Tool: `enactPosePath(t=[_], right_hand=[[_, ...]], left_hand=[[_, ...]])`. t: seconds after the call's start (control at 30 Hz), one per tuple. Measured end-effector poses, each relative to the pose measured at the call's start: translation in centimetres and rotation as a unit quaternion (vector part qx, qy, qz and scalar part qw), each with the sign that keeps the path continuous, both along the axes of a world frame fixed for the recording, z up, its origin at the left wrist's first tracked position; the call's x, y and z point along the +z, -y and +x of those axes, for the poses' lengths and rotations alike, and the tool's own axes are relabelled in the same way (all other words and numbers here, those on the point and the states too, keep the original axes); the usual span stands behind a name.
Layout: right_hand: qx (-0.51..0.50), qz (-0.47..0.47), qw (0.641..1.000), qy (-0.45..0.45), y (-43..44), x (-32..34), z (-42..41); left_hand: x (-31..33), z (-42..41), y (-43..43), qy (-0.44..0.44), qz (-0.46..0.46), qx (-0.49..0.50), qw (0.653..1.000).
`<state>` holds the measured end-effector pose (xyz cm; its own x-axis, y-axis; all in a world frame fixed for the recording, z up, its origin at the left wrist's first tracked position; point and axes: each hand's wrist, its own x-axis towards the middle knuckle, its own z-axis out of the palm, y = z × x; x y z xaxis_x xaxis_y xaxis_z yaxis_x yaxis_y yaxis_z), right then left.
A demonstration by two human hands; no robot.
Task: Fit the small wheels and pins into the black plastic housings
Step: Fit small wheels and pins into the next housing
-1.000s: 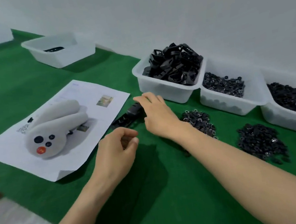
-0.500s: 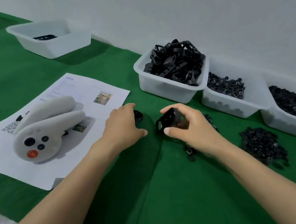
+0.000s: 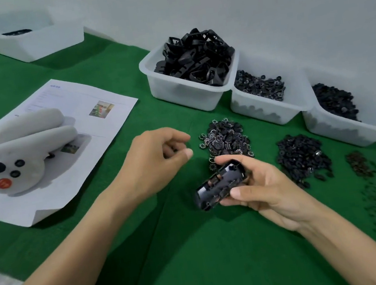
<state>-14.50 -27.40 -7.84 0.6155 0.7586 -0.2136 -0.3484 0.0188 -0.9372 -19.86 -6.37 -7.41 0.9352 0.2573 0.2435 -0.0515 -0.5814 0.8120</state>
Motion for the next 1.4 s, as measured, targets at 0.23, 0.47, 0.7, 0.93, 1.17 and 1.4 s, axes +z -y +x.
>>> enactPosePath(t=[0.23, 0.47, 0.7, 0.93, 1.17, 1.4], right_hand=[[0.079, -0.251, 0.941, 0.212, 1.6, 0.9, -0.7], [0.028, -0.261, 0.886, 0.381, -0.2, 0.2, -0.6], [-0.128, -0.372, 0.744, 0.541, -0.8, -0.5, 3.3], [-0.05, -0.363, 0.744, 0.558, -1.4, -1.0, 2.4], [-0.072, -0.277, 0.825, 0.487, 1.2, -0.8, -0.1], [-0.118, -0.351, 0.791, 0.487, 2.5, -1.1, 0.0]], left_hand=[[-1.2, -4.0, 4.2, -0.088, 0.015, -0.16, 0.983], [-1.8, -3.4, 4.4, -0.075, 0.067, -0.193, 0.976], [-2.3, -3.7, 4.0, -0.083, 0.121, -0.215, 0.966], [-2.6, -4.2, 3.5, -0.102, 0.112, -0.218, 0.964], [-2.7, -3.7, 3.1, -0.084, 0.132, -0.138, 0.978], [-3.2, -4.0, 3.0, -0.08, 0.103, -0.141, 0.981]])
